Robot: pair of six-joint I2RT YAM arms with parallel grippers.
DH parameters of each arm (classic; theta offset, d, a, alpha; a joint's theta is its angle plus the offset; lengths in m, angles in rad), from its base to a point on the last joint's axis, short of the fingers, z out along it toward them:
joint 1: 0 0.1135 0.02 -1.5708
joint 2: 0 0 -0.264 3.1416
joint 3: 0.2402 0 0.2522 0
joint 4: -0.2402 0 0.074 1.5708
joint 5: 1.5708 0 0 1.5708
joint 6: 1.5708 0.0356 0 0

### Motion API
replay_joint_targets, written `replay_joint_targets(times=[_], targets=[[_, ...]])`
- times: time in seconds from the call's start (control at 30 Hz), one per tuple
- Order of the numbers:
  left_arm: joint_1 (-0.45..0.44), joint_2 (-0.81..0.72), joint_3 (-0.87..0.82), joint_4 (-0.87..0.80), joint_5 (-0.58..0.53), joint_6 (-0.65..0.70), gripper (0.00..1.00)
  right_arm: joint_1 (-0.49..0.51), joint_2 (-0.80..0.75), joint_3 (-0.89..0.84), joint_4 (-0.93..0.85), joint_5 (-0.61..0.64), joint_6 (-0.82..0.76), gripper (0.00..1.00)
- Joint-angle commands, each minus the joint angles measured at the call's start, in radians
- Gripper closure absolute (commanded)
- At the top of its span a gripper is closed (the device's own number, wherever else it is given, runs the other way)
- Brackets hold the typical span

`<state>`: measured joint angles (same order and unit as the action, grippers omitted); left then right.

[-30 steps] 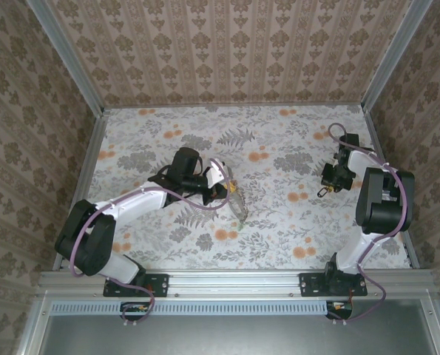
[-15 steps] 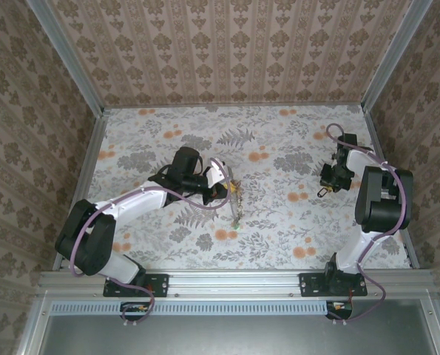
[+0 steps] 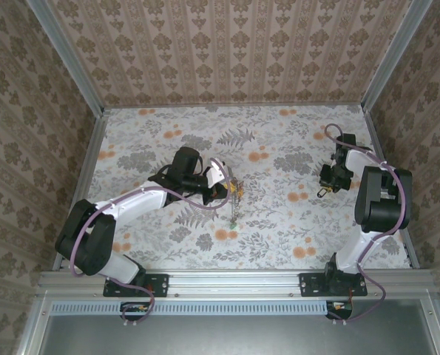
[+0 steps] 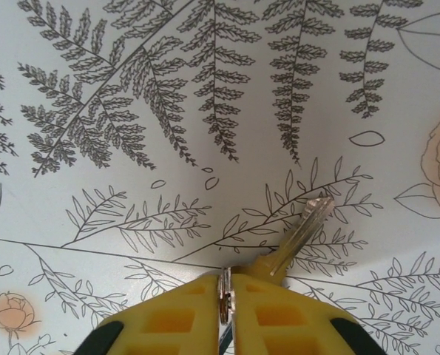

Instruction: Put the keys on the keyring

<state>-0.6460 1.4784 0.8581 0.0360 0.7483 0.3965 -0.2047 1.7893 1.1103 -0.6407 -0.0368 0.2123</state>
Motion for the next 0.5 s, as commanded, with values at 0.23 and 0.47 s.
replay_joint_targets(times=[0.23, 0.47], targets=[[0.006, 0.002, 0.032, 0.003, 0.035, 0.020, 1.00, 0.017, -0.024, 0.018, -0.041, 0.026, -0.007, 0.94], [0.006, 0.002, 0.032, 0.008, 0.038, 0.018, 1.00, 0.069, -0.204, -0.048, 0.048, -0.100, -0.035, 0.96]])
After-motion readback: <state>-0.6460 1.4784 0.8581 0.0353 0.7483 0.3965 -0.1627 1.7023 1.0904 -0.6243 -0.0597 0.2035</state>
